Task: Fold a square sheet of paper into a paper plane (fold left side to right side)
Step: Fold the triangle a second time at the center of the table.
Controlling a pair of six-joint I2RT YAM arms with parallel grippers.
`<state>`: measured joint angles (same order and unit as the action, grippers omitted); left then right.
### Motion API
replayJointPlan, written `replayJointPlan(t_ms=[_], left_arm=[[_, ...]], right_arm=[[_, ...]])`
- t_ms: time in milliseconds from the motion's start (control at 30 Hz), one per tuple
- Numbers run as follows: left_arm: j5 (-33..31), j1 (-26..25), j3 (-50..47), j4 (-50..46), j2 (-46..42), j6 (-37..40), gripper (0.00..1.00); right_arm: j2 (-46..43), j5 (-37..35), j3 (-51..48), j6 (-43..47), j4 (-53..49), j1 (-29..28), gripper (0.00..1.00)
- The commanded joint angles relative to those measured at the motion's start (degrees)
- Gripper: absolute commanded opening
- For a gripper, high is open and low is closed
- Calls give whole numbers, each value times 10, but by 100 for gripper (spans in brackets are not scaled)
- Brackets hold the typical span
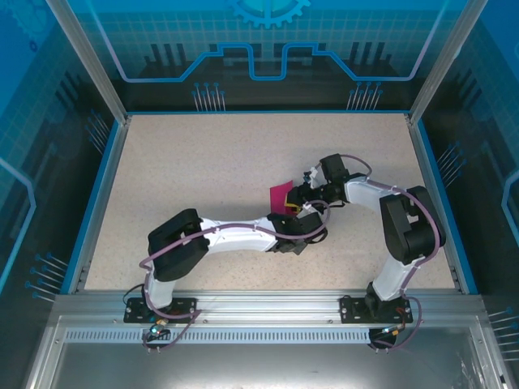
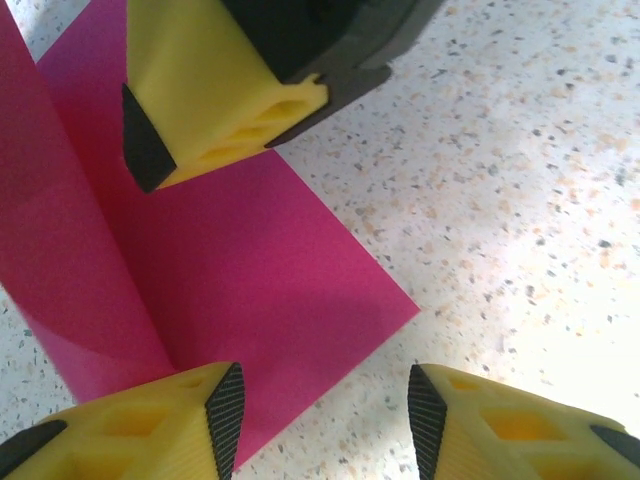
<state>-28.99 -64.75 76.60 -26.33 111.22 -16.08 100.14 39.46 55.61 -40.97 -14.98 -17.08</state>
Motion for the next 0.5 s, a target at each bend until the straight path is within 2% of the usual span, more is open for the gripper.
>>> replayJointPlan(t_ms=[0, 467], left_arm=[[-17, -10, -9, 6, -40, 12, 50], [-34, -11, -30, 3, -82, 2, 55]], right_arm=[[8, 6, 11, -1, -11, 0, 45], [10, 3, 18, 7, -23, 0, 45]])
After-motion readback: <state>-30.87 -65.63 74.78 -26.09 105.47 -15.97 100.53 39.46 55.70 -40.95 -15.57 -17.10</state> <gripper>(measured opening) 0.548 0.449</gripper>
